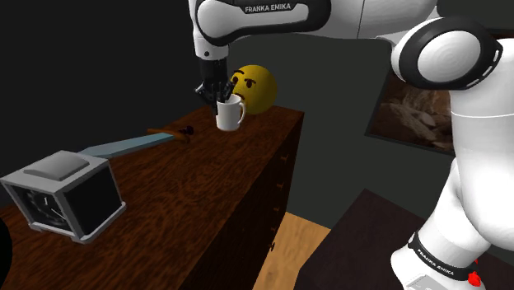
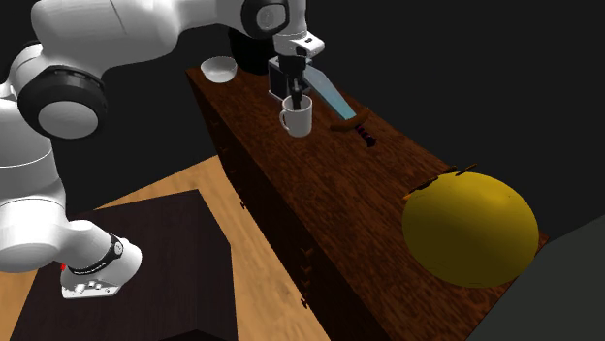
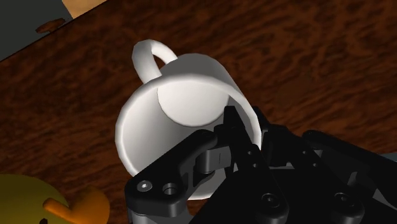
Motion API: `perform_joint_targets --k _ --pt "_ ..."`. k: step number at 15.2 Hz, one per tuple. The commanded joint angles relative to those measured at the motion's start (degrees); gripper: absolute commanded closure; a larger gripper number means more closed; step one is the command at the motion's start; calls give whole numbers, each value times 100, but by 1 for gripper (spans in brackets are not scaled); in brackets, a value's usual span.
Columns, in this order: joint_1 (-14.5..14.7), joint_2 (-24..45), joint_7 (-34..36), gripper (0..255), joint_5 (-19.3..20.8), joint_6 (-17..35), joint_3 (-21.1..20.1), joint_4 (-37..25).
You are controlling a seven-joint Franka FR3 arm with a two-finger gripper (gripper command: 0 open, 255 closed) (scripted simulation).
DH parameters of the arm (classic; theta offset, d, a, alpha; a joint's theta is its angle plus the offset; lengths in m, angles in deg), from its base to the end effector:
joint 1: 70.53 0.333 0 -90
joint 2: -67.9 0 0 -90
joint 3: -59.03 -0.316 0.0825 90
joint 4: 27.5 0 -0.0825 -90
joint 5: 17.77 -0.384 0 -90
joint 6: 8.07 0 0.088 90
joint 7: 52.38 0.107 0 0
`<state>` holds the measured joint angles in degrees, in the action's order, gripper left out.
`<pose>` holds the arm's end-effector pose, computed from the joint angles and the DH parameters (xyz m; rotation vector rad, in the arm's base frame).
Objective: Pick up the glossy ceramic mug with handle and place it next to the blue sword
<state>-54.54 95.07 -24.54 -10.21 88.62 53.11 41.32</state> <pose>0.6574 0.2331 0.5141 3.0665 -0.1546 0.0742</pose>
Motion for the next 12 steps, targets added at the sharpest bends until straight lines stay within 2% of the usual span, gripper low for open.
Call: perform_joint_targets --k 1,12 --pt "-3 -18 23 255 3 184 -1 200" --pt "-34 -21 100 255 24 1029 7 1051"
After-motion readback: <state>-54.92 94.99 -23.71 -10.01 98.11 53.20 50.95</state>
